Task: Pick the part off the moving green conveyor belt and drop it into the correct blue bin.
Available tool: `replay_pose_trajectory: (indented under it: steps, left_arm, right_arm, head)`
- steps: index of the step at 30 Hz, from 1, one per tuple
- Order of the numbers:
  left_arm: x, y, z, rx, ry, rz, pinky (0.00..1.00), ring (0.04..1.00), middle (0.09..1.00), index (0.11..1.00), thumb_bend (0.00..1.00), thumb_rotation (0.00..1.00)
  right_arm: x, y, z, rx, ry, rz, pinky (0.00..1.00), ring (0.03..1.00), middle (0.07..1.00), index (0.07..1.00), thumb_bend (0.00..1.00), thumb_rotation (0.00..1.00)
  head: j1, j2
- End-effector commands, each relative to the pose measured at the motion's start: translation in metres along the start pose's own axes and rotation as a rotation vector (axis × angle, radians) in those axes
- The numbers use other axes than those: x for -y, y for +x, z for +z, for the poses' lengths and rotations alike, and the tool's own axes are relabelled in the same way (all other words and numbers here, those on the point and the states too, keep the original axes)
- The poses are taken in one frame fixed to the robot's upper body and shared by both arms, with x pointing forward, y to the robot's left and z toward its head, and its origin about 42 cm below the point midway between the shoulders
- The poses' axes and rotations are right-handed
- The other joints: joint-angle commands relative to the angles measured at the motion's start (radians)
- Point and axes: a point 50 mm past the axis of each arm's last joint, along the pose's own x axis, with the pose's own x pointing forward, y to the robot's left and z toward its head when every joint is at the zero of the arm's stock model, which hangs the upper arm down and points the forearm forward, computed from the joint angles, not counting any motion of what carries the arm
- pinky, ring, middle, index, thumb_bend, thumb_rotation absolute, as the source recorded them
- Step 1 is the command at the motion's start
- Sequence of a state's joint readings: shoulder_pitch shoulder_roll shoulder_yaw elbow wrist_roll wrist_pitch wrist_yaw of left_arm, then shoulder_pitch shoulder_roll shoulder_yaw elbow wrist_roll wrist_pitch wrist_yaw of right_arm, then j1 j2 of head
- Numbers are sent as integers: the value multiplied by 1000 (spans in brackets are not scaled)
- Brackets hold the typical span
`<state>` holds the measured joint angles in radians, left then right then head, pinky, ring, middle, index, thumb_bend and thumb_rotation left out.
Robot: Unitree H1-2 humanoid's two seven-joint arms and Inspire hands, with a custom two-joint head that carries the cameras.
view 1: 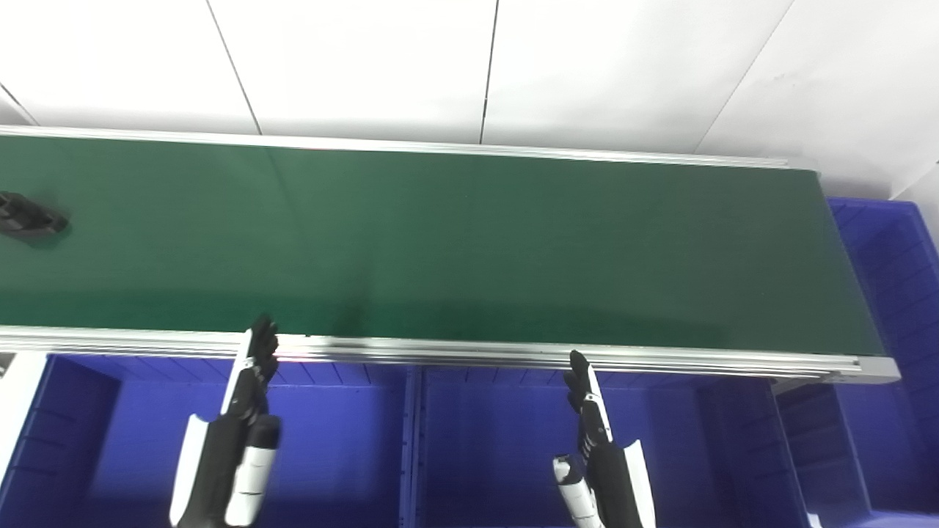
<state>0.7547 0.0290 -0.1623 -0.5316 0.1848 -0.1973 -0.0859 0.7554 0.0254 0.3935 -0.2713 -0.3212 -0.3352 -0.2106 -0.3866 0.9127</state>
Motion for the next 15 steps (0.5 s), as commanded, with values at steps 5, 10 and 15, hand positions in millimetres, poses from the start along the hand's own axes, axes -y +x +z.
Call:
replay_pose_trajectory:
  steps: [5,10,15]
  left_arm:
    - [-4,3,2,47,56,-32,1000,1000,1000,1000,700,1000]
    - [-5,5,0,41,25,-34,1000,1000,1000,1000,692,1000]
    - [-4,5,0,32,3,-37,1000,1000,1000,1000,673,1000]
  right_arm:
    - [-25,24,19,76,123,-21,982,981,1000,1000,847,1000]
    - [-27,27,17,72,138,-28,981,980,1000,1000,835,1000]
    - [-27,28,16,62,152,-33,985,983,1000,1000,845,1000]
  head:
    - [6,-2]
    - [5,-9]
    - [7,-12]
